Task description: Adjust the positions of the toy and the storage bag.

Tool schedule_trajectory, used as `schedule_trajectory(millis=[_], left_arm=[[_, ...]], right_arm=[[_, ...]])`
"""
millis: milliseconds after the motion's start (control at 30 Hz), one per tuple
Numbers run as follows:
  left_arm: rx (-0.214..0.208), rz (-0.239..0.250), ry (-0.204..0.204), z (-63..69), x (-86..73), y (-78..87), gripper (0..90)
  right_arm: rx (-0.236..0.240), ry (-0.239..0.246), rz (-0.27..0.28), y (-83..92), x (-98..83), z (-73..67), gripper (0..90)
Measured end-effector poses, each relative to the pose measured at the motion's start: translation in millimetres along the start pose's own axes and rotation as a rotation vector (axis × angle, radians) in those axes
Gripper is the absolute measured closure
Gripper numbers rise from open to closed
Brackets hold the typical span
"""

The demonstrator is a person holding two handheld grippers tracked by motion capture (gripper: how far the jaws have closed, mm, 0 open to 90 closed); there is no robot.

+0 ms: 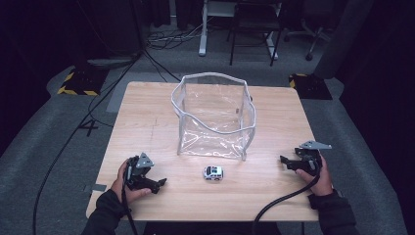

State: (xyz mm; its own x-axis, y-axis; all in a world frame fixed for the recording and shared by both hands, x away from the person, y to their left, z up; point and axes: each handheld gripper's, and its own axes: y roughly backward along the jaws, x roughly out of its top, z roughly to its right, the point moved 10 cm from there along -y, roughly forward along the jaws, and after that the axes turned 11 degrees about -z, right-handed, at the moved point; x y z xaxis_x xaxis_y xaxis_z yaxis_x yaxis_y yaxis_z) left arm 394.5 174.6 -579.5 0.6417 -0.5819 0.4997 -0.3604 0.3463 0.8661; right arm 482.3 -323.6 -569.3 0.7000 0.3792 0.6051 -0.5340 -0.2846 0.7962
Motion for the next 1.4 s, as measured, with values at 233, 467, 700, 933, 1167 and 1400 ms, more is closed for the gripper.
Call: schedule_trajectory(millis=[233,467,700,933,1167,1400], left_arm=[[-0.013,-0.002,0.006,2.7,-3.7,1.3,0.2],[-0.021,-0.008,-0.015,1.5,-4.6,2.2,0.1],[-0.021,-0.008,-0.015,1.5,-4.5,2.3,0.1],[-0.024,-0.007,-0.016,1.7,-4.3,2.1,0.1],[-0.027,-0.008,-0.015,2.1,-4.3,2.0,0.1],[-0.025,-0.008,-0.016,1.8,-4.3,2.1,0.1]], right_arm=[[0.035,0.059,-0.007,-0.1,-1.2,-9.5,15.6],[0.081,0.126,0.003,2.6,-3.4,-22.6,21.3],[0.125,0.184,-0.005,4.5,-6.8,-42.6,17.6],[0.175,0.246,-0.011,1.0,-3.4,-75.0,15.5],[0.241,0.345,-0.015,-1.6,-0.4,-109.5,15.8],[0.300,0.418,-0.028,-2.7,1.1,-144.7,15.7]])
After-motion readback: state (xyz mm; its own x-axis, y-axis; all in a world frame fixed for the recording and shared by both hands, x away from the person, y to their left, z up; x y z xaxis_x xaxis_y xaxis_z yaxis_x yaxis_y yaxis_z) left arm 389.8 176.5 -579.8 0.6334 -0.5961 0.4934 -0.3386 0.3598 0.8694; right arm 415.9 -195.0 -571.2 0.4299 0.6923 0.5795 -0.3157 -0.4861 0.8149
